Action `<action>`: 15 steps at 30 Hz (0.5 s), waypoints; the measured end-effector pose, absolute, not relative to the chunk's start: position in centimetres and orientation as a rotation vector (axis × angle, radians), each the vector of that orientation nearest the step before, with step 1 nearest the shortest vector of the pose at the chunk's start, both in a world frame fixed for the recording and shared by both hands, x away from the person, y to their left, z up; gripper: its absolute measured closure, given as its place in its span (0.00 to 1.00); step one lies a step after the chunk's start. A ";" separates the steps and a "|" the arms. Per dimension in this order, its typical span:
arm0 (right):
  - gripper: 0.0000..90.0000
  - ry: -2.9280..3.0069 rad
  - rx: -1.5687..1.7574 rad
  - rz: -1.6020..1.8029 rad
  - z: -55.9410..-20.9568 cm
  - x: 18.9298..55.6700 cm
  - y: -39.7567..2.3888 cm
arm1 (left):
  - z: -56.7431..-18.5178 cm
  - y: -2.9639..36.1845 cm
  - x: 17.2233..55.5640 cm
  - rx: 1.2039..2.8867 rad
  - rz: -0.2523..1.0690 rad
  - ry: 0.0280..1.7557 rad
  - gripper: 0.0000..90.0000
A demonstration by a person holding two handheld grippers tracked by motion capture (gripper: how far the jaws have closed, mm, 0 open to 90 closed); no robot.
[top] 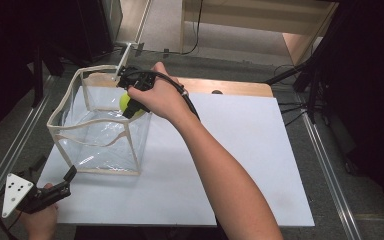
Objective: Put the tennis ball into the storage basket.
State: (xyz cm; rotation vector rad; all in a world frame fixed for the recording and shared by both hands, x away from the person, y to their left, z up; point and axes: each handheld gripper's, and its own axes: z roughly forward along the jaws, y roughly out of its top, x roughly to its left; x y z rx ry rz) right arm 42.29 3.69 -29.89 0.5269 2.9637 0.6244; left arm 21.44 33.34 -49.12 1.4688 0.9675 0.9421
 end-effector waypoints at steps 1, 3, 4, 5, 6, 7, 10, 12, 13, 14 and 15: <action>0.26 2.960 0.529 0.615 -30.0 42.3 3.7 | -49.1 33.3 21.4 1.469 0.942 0.967 0.08; 0.23 2.936 0.538 0.613 -30.1 42.2 3.7 | -49.1 33.3 21.5 1.468 0.942 0.967 0.08; 0.23 2.936 0.538 0.613 -30.1 42.2 3.7 | -49.1 33.3 21.5 1.468 0.942 0.967 0.08; 0.17 2.922 0.552 0.630 -29.9 42.2 3.6 | -49.1 33.3 21.4 1.469 0.942 0.968 0.08; 0.17 2.913 0.553 0.641 -29.8 42.2 3.5 | -49.1 33.3 21.4 1.468 0.941 0.968 0.08; 0.17 2.898 0.557 0.651 -29.6 42.2 3.4 | -49.1 33.3 21.4 1.468 0.942 0.968 0.08; 0.12 2.892 0.561 0.665 -29.3 41.9 3.2 | -49.1 33.4 21.4 1.469 0.942 0.968 0.08; 0.11 2.884 0.554 0.668 -29.2 41.8 3.1 | -49.1 33.3 21.5 1.467 0.942 0.968 0.08; 0.11 2.868 0.555 0.668 -29.0 41.6 3.0 | -49.1 33.3 21.5 1.467 0.941 0.968 0.08; 0.11 2.868 0.555 0.668 -29.0 41.6 3.0 | -49.1 33.3 21.5 1.467 0.941 0.968 0.08; 0.11 2.858 0.561 0.685 -28.7 41.4 2.8 | -49.1 33.3 21.4 1.467 0.940 0.969 0.08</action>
